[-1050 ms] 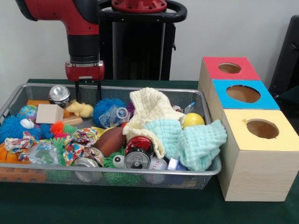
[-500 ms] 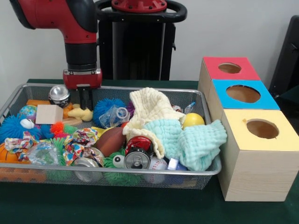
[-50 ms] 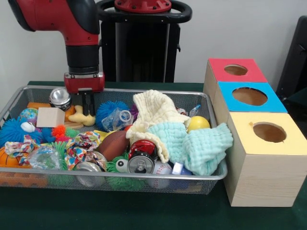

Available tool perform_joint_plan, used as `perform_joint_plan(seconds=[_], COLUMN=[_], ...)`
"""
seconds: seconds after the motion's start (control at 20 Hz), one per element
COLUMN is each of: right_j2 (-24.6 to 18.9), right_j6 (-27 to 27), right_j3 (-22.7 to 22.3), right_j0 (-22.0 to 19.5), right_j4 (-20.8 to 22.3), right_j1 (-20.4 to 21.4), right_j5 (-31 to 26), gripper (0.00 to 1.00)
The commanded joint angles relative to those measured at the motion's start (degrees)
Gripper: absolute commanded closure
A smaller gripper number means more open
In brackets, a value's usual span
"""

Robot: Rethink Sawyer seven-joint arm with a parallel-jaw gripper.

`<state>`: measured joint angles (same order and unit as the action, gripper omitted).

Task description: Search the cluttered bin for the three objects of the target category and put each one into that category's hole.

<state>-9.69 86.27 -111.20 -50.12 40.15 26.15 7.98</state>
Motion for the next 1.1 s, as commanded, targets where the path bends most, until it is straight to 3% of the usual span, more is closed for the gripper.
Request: perform_joint_plan(seconds=[0.05, 0.3, 0.4, 0.55, 0.75, 0.95, 1.1], right_j2=[-4.08, -3.22, -3.53, -8.74, -10.98, -11.72, -12.08], right_j6=[4.32, 6.17, 6.78, 5.42, 1.81, -0.52, -0.25], right_j3=[8.68, 3.24, -1.93, -12.07, -15.25, -13.91, -13.68], right_j0=[1.82, 4.07, 4.7, 2.18, 2.78, 4.01, 4.23], right_j4=[-0.17, -2.88, -5.06, -9.67, -17.29, -20.85, -21.4], right_j1=[-5.77, 0.43, 7.05, 22.31, 33.33, 36.7, 37.05], right_j5=[-5.84, -8.07, -11.45, -17.96, -27.7, -34.05, -35.11], gripper=[1.0, 1.0, 1.0, 1.0, 1.0, 1.0, 1.0])
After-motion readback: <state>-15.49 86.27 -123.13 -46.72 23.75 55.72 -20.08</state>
